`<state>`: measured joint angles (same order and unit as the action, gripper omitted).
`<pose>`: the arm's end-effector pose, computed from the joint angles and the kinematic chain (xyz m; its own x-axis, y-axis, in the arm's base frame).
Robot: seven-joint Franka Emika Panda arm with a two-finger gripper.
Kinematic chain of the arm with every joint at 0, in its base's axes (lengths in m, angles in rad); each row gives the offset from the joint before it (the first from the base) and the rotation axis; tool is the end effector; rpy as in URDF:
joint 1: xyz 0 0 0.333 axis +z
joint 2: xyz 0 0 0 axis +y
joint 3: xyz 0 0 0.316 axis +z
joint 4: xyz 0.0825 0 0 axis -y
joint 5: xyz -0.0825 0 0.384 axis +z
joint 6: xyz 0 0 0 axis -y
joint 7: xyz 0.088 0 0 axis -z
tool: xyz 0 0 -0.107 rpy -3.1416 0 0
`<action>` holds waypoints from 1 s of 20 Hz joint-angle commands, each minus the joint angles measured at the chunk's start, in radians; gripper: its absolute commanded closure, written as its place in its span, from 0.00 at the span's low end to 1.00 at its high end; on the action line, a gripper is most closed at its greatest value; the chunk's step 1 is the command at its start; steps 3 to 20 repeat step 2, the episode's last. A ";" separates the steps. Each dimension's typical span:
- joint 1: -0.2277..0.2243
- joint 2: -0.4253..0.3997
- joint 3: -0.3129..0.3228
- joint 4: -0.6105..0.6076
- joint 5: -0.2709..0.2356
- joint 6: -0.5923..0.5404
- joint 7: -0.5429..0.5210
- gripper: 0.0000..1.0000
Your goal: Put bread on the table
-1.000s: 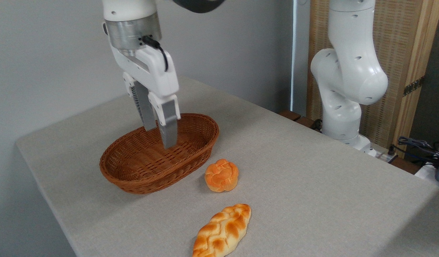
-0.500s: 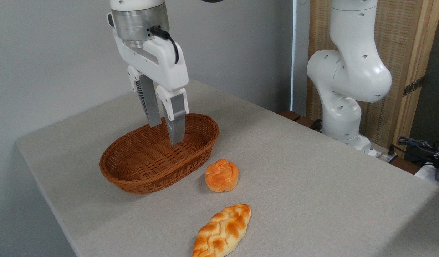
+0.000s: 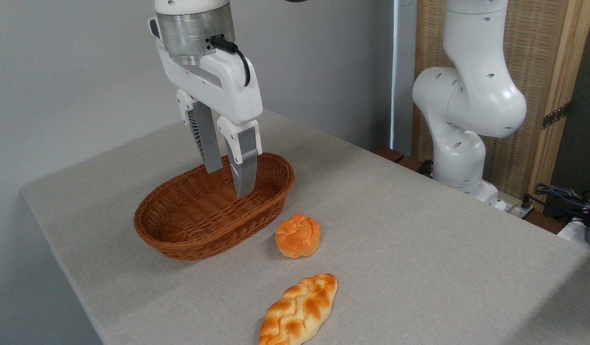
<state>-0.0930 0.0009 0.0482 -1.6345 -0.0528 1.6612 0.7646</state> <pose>0.5613 -0.0304 0.6019 0.6922 -0.7196 0.0550 -0.7213 -0.6923 0.0202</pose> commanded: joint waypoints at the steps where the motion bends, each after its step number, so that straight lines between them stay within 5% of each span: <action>1: -0.004 -0.015 0.005 -0.007 0.004 -0.023 0.013 0.00; 20: -0.002 -0.013 0.005 -0.007 0.004 -0.023 0.013 0.00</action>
